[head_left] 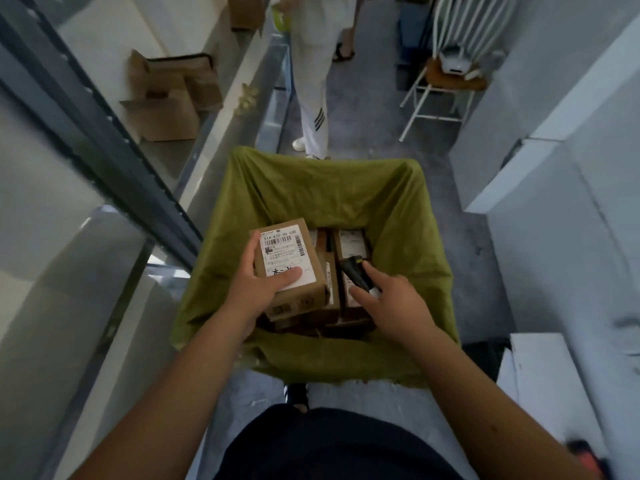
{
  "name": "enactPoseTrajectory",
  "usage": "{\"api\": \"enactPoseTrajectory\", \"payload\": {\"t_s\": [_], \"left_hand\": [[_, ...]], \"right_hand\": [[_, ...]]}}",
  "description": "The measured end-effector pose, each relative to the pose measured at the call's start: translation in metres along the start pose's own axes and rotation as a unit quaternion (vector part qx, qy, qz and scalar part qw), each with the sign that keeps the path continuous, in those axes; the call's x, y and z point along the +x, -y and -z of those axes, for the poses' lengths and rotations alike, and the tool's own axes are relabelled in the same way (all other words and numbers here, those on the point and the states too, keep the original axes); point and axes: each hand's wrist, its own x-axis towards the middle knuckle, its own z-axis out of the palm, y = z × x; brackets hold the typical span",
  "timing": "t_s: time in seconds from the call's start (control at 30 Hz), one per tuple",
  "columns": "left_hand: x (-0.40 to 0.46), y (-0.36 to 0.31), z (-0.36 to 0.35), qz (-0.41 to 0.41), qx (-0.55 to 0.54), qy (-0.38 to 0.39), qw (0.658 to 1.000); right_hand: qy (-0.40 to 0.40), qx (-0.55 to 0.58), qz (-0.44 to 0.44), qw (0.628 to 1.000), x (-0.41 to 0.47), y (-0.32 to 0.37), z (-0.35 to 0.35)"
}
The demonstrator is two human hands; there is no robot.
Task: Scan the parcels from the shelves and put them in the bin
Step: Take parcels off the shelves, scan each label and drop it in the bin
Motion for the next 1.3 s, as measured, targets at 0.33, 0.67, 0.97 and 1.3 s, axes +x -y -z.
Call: {"api": "enactPoseTrajectory", "payload": {"t_s": [0.33,0.67,0.97,1.3], "left_hand": [[0.142,0.005,-0.054,0.077,0.12,0.114,0.983],[0.202,0.037,-0.135,0.124,0.121,0.166,0.971],[0.211,0.051,-0.148,0.13,0.178,0.14,0.965],[0.2,0.045,-0.123,0.084,0.261,0.174,0.946]], "right_hand": [[-0.029,0.015,-0.142,0.989,0.066,0.006,0.007],[-0.035,0.034,-0.256,0.965,0.059,-0.025,0.014],[-0.033,0.046,-0.276,0.959,0.048,-0.032,0.006],[-0.017,0.035,-0.254,0.966,0.044,-0.03,-0.002]]}}
